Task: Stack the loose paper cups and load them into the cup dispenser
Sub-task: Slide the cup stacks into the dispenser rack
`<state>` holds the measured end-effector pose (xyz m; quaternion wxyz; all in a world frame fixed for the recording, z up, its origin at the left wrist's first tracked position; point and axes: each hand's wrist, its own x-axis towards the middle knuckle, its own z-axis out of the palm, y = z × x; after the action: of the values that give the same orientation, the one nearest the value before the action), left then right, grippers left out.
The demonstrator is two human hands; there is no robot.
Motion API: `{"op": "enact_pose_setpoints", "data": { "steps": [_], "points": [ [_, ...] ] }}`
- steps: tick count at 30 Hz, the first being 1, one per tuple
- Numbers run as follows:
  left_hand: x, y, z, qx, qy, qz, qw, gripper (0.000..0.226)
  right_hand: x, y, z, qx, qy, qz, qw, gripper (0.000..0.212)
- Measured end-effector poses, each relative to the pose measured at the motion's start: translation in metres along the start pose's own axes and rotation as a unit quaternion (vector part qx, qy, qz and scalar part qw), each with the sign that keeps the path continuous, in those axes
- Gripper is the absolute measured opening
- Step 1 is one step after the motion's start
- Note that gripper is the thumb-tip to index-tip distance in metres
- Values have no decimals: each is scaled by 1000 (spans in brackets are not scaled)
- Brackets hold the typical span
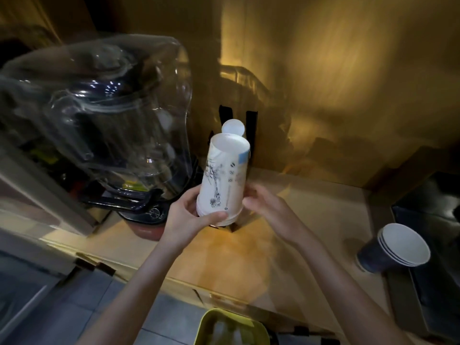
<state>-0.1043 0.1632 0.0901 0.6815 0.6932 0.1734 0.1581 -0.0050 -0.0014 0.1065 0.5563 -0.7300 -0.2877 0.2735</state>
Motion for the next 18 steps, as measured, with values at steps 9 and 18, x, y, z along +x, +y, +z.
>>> {"op": "enact_pose_setpoints", "data": {
  "steps": [9,18],
  "points": [
    [7,-24,-34,125,-15,21,992,90,24,16,61,-14,98,-20,995,78],
    [17,-16,-36,225,-74,55,970,87,35,33,75,-46,198,-35,979,76]
  ]
}}
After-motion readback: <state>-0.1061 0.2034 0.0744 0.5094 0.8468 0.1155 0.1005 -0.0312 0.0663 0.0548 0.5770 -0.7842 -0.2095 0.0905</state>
